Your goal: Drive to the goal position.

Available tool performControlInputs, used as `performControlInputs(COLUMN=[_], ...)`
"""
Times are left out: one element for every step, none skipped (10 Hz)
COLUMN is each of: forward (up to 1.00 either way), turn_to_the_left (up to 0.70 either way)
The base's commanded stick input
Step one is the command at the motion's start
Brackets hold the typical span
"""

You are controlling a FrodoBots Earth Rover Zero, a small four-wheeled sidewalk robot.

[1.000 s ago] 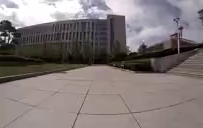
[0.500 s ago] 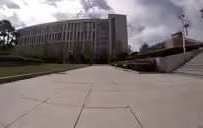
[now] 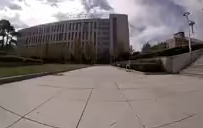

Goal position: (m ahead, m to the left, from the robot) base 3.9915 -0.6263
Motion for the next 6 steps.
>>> performControlInputs(forward=[1.0, 1.0, 1.0, 1.0, 1.0, 1.0], turn_to_the_left=[0.0, 0.0, 0.0, 0.0, -0.07, -0.35])
